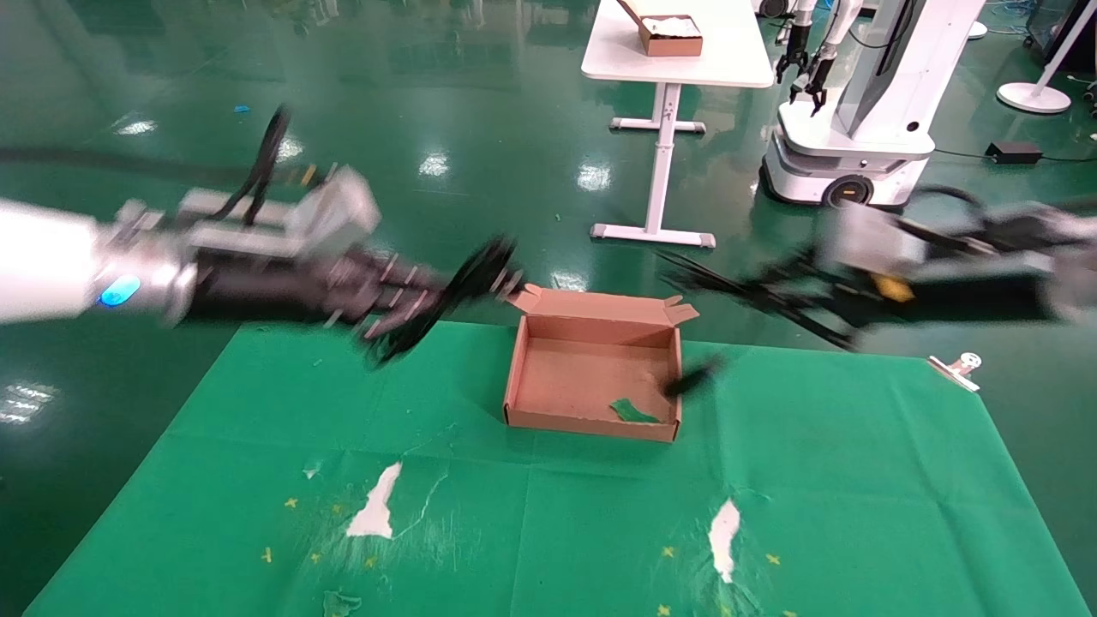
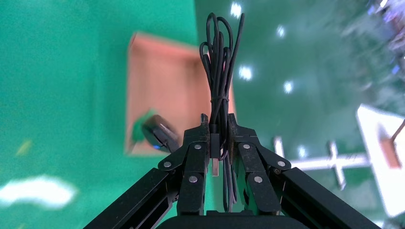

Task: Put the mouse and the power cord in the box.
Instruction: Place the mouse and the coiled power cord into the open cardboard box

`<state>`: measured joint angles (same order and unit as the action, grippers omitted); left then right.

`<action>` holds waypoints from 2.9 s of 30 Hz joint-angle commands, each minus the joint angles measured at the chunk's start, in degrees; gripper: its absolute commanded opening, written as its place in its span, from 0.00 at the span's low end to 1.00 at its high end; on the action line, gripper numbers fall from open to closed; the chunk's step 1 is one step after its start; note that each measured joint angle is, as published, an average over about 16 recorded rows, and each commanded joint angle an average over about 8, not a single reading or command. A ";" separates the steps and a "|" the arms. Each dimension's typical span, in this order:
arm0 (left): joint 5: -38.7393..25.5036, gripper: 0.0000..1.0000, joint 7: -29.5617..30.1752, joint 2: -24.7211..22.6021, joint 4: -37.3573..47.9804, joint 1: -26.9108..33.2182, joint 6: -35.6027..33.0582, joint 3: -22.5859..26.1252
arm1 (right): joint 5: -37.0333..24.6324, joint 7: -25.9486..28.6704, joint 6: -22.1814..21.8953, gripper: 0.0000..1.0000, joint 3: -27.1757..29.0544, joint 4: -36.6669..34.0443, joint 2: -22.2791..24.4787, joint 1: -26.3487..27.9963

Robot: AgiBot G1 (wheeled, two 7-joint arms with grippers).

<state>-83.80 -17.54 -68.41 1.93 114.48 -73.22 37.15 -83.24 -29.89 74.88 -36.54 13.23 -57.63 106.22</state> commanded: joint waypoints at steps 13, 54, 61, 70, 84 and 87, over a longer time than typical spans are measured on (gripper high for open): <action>3.70 0.00 4.47 -7.15 -1.72 1.51 11.37 -2.49 | 2.39 -3.01 -28.81 0.00 2.07 -10.23 -18.71 -8.48; 1.26 0.00 7.67 -10.33 -25.01 -13.22 15.12 10.31 | 6.58 -8.48 -22.15 1.00 4.36 -8.81 -0.30 0.79; 5.17 0.00 15.86 -10.35 -30.04 -17.06 17.88 17.20 | 4.03 -8.09 -5.37 1.00 2.42 -7.90 9.40 7.26; 5.71 0.00 27.34 -10.53 -32.91 -18.13 28.89 27.85 | -0.41 -4.35 2.55 1.00 -0.66 -7.98 14.36 11.14; 2.26 1.00 38.08 -10.68 -37.23 -15.77 45.25 41.70 | -4.35 3.55 1.84 1.00 -3.32 -1.58 13.27 12.50; 2.48 1.00 39.69 -10.67 -37.87 -15.36 46.08 43.53 | -3.61 5.04 1.35 1.00 -2.97 0.81 11.99 11.39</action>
<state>-81.31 21.81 -79.09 -35.78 99.09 -27.34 80.37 -86.12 -25.13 76.62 -39.14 14.41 -45.61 117.04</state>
